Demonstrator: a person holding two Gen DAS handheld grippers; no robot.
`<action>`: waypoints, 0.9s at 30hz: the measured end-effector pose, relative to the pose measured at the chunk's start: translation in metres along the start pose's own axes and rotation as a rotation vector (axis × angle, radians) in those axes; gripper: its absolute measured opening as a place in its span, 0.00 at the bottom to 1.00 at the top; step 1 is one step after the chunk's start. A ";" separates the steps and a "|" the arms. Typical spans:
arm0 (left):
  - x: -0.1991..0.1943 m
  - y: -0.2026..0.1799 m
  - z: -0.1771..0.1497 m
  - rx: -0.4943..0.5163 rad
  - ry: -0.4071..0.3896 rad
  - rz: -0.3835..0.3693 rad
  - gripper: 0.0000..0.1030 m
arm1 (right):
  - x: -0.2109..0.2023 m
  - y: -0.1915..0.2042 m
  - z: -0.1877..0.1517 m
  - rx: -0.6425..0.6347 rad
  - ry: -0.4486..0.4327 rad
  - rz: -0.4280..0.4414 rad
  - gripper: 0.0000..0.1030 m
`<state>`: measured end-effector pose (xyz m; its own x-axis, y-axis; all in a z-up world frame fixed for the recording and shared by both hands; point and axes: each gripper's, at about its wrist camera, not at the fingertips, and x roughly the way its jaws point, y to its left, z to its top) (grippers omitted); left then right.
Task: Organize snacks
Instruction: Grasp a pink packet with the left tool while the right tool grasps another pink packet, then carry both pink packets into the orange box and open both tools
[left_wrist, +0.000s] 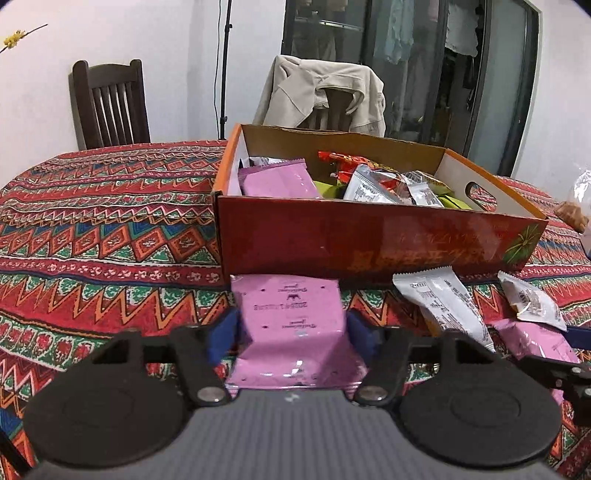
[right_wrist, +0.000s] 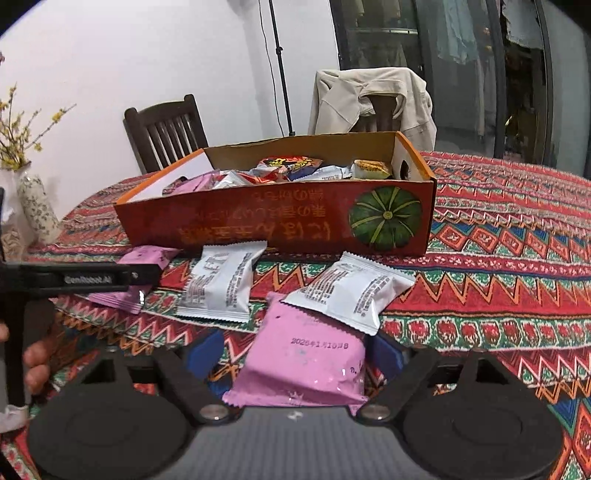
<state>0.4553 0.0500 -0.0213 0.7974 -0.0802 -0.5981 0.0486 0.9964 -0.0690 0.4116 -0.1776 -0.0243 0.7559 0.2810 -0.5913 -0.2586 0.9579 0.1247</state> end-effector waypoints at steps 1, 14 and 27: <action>0.000 0.001 0.000 -0.003 -0.001 -0.002 0.60 | 0.000 0.001 -0.001 -0.011 -0.004 -0.009 0.63; -0.109 -0.011 -0.060 -0.067 -0.016 -0.095 0.60 | -0.069 0.001 -0.044 -0.028 0.033 0.094 0.59; -0.141 -0.034 -0.043 -0.055 -0.086 -0.095 0.60 | -0.113 -0.020 -0.046 0.028 -0.037 0.170 0.59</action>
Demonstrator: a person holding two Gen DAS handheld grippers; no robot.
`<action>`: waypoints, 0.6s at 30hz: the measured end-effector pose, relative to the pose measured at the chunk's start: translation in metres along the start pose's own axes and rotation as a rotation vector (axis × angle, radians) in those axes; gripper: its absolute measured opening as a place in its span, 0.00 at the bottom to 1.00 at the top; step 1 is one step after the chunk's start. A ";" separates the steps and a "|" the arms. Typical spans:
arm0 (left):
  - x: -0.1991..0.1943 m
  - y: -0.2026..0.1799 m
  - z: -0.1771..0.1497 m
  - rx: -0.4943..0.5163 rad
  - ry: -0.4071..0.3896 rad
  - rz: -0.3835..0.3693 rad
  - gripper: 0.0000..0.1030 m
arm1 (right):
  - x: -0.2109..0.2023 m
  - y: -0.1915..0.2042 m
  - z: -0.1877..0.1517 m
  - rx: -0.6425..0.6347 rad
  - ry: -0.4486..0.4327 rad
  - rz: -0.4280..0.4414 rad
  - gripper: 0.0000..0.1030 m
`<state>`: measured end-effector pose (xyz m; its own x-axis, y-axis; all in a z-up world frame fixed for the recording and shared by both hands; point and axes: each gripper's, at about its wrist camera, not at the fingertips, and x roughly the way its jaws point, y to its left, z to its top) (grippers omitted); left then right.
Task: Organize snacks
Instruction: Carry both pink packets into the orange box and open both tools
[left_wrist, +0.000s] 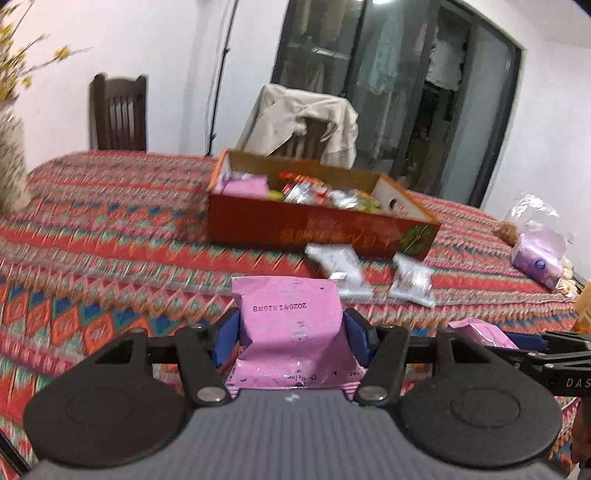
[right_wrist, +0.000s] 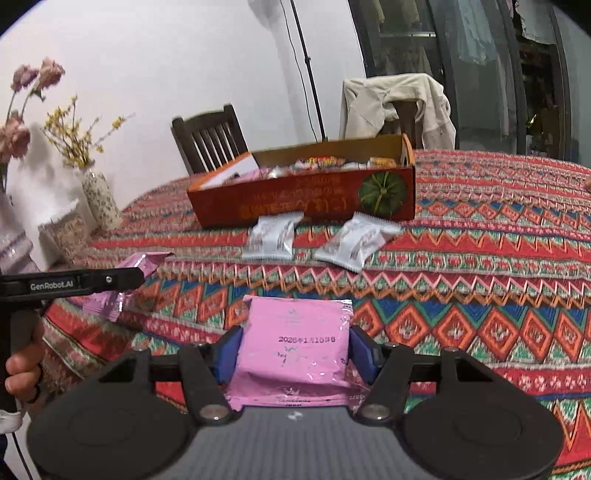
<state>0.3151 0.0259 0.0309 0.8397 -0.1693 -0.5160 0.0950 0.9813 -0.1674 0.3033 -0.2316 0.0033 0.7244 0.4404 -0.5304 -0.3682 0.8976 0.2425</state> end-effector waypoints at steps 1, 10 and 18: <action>0.003 -0.002 0.009 0.011 -0.016 -0.010 0.60 | -0.001 -0.002 0.005 0.000 -0.016 0.009 0.59; 0.099 -0.003 0.131 0.062 -0.066 -0.065 0.60 | 0.044 -0.035 0.103 -0.065 -0.143 0.008 0.59; 0.262 0.013 0.204 -0.011 0.134 0.056 0.60 | 0.188 -0.070 0.229 -0.026 -0.035 -0.085 0.59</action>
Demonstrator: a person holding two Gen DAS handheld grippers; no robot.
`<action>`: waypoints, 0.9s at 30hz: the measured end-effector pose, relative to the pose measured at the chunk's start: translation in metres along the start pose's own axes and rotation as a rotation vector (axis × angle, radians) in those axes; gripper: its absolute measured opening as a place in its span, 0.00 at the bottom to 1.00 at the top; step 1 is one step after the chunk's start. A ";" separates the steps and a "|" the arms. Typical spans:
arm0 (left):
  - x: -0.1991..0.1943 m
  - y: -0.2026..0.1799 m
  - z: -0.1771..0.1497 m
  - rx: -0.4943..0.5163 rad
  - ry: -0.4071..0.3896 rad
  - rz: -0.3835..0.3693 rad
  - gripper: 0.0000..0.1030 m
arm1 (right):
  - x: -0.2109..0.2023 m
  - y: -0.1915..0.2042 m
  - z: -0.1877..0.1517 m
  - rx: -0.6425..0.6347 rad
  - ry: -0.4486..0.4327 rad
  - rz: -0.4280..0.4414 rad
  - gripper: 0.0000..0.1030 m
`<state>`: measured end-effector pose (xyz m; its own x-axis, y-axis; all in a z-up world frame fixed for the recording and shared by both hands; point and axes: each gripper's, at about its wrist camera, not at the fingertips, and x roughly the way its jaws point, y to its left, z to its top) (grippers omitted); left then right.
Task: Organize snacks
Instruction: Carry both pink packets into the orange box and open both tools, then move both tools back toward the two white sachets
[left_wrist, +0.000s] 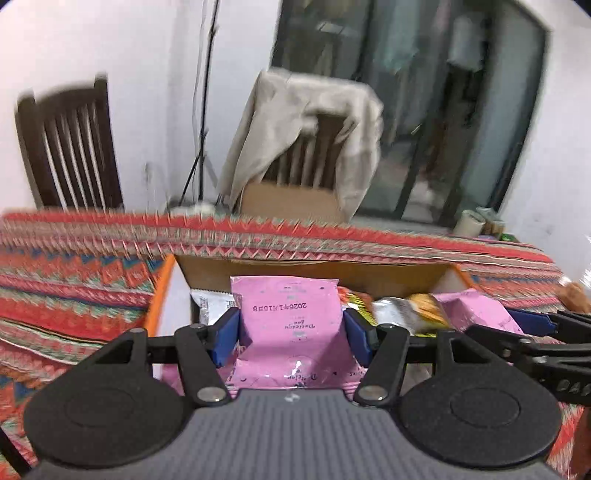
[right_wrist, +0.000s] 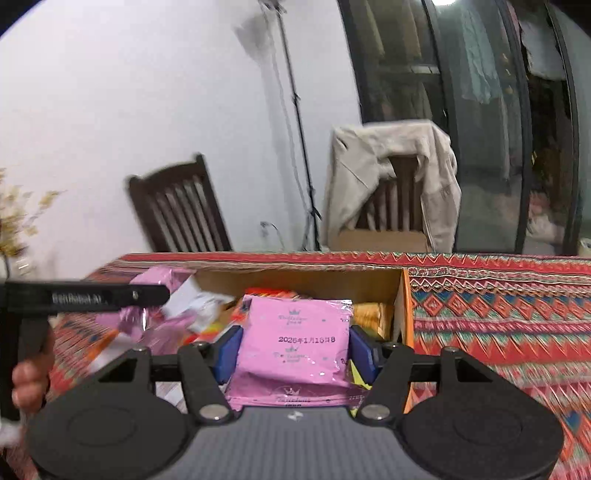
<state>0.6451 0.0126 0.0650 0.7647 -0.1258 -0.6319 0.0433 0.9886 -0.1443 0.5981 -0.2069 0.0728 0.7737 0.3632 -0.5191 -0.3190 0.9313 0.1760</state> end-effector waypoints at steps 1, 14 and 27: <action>0.016 0.002 0.004 -0.021 0.032 0.018 0.60 | 0.023 0.000 0.010 -0.008 0.030 -0.033 0.59; 0.037 0.013 0.012 0.016 0.034 0.026 0.68 | 0.115 0.004 0.028 0.016 0.159 -0.095 0.72; -0.115 0.001 -0.016 0.120 -0.165 -0.020 0.70 | -0.012 0.028 0.020 -0.116 -0.005 -0.089 0.80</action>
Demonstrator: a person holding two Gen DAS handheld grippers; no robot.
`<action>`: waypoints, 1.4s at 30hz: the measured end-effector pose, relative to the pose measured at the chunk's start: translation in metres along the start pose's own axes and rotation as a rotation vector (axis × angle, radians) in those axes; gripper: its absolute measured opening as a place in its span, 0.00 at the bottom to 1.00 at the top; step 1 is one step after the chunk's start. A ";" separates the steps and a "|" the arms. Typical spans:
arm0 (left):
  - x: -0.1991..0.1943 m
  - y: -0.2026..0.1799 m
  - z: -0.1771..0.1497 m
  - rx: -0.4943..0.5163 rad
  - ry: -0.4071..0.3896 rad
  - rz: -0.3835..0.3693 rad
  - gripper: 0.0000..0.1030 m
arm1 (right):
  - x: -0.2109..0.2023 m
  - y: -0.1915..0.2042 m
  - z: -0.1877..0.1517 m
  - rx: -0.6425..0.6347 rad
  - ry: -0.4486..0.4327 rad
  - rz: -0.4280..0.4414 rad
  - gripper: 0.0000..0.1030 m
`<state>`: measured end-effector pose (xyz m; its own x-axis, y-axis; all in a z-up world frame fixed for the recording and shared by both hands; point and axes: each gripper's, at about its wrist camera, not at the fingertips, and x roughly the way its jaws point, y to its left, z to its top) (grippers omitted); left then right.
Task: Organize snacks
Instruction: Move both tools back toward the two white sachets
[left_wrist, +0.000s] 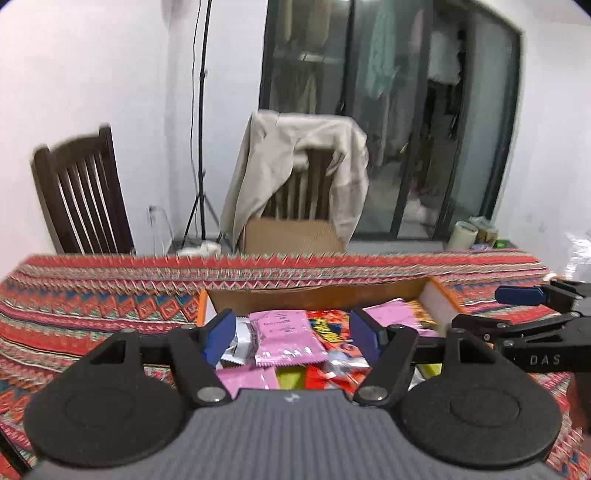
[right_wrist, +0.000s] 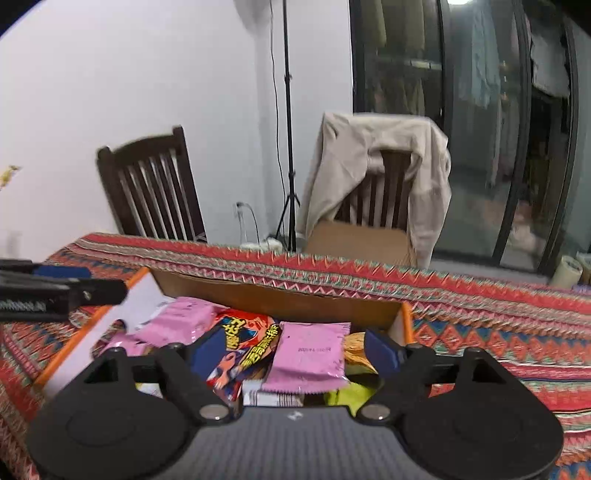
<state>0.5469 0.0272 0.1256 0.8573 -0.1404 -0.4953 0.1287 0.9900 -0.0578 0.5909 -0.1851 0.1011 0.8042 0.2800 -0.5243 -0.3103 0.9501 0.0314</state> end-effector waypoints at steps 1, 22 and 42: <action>-0.018 -0.002 -0.005 0.009 -0.026 -0.013 0.72 | -0.015 0.001 -0.003 -0.014 -0.015 -0.002 0.81; -0.238 -0.054 -0.213 -0.067 -0.099 0.034 0.92 | -0.270 0.036 -0.193 -0.045 -0.152 0.040 0.98; -0.200 -0.071 -0.253 -0.023 0.095 0.046 0.92 | -0.282 0.019 -0.297 0.187 0.011 0.009 0.98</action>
<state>0.2402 -0.0110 0.0097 0.8107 -0.0940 -0.5778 0.0778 0.9956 -0.0528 0.2073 -0.2869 -0.0034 0.7960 0.2883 -0.5323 -0.2171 0.9568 0.1937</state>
